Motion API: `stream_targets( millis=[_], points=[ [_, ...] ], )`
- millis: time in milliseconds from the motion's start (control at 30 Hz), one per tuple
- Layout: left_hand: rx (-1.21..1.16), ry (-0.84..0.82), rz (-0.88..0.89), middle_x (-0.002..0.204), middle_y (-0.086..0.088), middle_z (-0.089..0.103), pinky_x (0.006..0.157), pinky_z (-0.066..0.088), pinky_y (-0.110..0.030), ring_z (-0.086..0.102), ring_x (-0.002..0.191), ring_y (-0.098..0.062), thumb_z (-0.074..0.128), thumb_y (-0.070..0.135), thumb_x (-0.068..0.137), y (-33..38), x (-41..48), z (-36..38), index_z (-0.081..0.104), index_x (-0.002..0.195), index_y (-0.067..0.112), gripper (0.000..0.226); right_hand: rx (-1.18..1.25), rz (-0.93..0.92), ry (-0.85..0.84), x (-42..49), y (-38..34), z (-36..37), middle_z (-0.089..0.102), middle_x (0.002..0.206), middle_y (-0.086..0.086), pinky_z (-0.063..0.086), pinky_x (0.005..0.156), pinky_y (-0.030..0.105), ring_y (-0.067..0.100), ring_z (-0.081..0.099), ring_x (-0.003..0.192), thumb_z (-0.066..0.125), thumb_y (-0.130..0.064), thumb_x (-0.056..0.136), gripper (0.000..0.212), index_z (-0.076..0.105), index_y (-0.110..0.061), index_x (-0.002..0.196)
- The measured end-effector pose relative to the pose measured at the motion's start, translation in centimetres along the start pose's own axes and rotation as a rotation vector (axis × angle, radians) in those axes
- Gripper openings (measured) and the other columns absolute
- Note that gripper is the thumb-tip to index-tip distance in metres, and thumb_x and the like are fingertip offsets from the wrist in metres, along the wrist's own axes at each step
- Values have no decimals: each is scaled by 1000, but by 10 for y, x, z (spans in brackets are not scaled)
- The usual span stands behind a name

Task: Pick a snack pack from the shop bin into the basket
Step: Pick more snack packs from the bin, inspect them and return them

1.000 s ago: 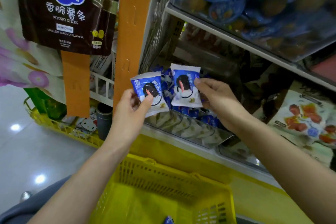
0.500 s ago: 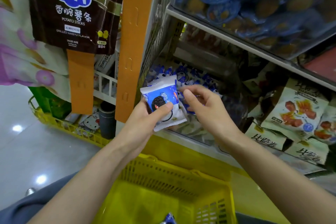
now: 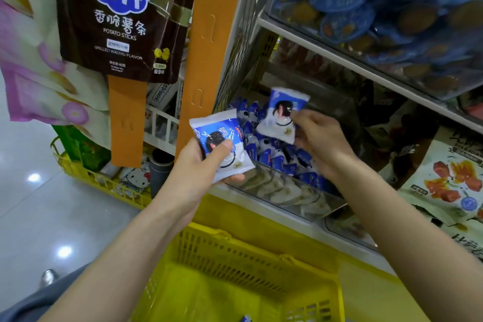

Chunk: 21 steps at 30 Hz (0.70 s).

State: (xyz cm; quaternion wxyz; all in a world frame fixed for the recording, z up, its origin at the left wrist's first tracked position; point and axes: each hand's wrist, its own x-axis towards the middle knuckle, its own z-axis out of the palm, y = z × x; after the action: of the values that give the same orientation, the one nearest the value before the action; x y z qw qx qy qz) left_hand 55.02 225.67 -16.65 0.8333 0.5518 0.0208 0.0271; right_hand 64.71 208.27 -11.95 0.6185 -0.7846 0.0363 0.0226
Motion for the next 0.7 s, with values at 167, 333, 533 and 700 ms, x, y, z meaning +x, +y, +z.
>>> stream_targets(
  millis=[167,333,533,700],
  points=[
    [52,50,8,100,8,68,67,59,-31,69,84,-12,50,17,93,-1,8,-7,54,109,29,20,-91,55,215,67,9,7,67,96,11,55,74,29,25,63,89,58,-22,89,12,61,-10,87],
    [73,53,15,106,2,69,63,57,-25,70,83,-14,51,20,92,1,14,-9,51,121,24,29,-364,-109,300,116,7,37,60,123,14,37,79,18,27,56,112,51,-20,94,29,58,-4,117],
    [107,56,5,97,2,72,60,53,-19,71,75,-17,52,21,92,3,17,-13,55,116,19,24,-509,-134,222,144,17,58,66,111,16,43,76,26,26,61,100,55,-16,91,23,64,-1,107],
    [130,52,4,96,2,72,60,52,-18,71,72,-17,53,22,92,1,16,-15,55,114,17,23,-599,-36,96,153,23,55,65,114,14,42,81,25,25,60,104,63,-21,87,27,65,-4,107]
  ],
)
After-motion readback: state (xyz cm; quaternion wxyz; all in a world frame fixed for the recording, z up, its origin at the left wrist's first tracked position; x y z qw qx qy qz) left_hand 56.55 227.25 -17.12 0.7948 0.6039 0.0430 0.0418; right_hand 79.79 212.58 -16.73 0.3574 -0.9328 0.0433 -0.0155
